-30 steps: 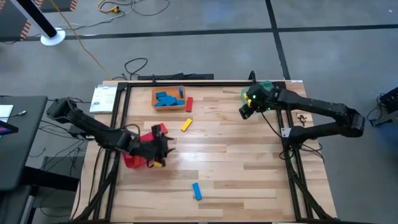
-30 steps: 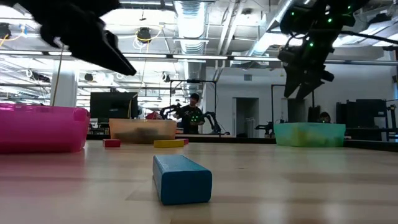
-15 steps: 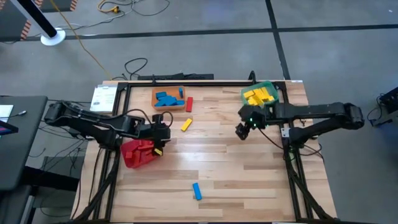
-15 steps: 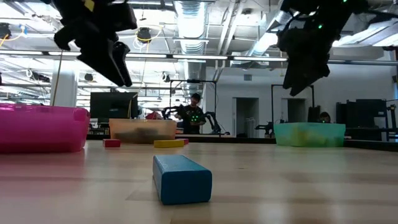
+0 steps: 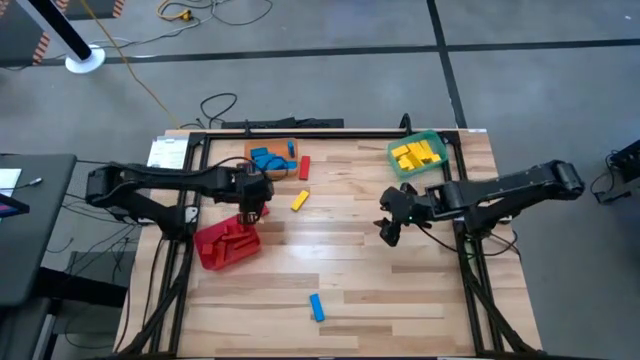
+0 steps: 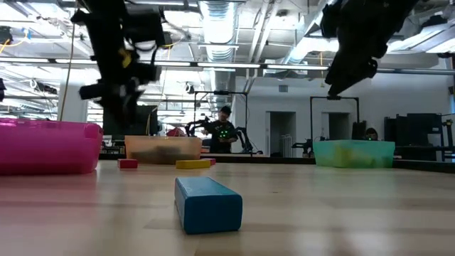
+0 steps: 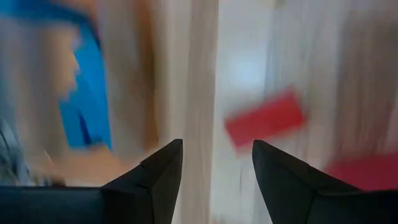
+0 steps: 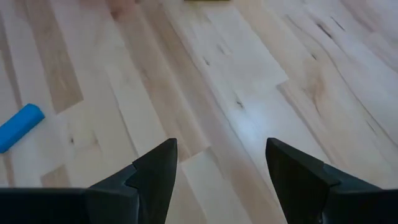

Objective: Sort blocks
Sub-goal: Adjust the red bin

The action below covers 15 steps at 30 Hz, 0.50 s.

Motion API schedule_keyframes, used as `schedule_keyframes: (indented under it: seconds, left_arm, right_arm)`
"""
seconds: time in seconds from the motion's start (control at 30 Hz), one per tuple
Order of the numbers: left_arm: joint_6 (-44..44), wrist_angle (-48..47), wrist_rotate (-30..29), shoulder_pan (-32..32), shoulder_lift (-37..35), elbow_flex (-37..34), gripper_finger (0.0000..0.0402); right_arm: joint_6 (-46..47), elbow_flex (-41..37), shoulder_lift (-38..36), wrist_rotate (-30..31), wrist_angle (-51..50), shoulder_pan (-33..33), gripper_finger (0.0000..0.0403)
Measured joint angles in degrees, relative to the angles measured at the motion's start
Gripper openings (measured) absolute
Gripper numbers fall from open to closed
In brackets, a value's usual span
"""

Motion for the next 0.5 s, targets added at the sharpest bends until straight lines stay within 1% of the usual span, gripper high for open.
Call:
schedule_keyframes:
  seconds: [0.07,0.17,0.3,0.37,0.5]
  left_arm:
    - [-0.44,-3.32,0.01,1.85,1.72,0.59,0.019]
    - [-1.48,-4.78,-0.56,3.68,3.29,1.56,0.019]
    - [-1.06,-5.48,-2.7,6.08,3.4,1.76,0.019]
    - [-0.72,-6.5,-2.66,7.96,3.42,1.76,0.019]
    - [-1.67,-10.33,2.1,11.17,3.42,1.76,0.019]
  right_arm:
    - [0.05,0.0,0.0,0.45,0.29,1.09,0.026]
    - [0.02,0.0,0.0,1.38,0.63,2.43,0.026]
    - [0.0,0.0,0.0,3.27,0.72,3.85,0.026]
    - [0.0,0.0,0.0,3.34,0.7,4.25,0.026]
    - [0.04,0.0,0.0,3.37,0.76,5.17,0.026]
